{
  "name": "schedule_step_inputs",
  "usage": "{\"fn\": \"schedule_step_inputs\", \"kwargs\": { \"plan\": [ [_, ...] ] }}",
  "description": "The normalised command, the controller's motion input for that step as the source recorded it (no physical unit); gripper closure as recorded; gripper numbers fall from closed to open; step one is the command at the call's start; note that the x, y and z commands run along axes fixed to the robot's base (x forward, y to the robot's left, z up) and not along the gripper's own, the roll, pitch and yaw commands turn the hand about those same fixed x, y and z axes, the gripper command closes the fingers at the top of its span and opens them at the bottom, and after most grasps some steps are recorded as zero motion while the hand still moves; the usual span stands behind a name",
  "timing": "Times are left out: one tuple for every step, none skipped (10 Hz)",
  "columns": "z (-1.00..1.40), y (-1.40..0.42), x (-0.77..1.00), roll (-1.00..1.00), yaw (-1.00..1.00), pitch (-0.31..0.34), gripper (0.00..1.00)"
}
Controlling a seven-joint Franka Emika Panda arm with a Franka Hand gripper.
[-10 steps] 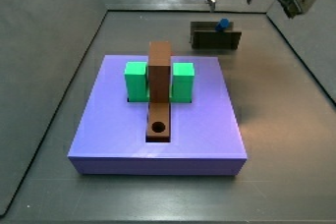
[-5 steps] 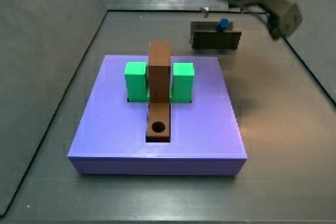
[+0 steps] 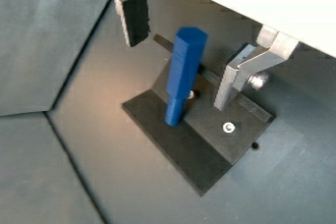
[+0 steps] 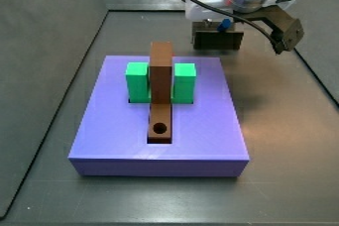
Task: Pick up the blue object. Move up. Place the blue object on the fixture. Regrasp the blue object. Move to above the board. Insert the blue object.
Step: Regrasp the blue object.
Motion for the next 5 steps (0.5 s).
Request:
{"fn": "schedule_step_inputs", "kwargs": {
  "plan": [
    [-0.13, 0.00, 0.00, -0.06, 0.00, 0.049, 0.00],
    [-0.05, -0.09, 0.01, 0.00, 0.00, 0.043, 0.00],
    [-0.01, -0.15, 0.00, 0.20, 0.00, 0.000, 0.00],
    [0.00, -0.23, 0.00, 0.32, 0.00, 0.000, 0.00],
    [-0.09, -0.07, 0.00, 0.13, 0.00, 0.000, 0.00]
  ]
}}
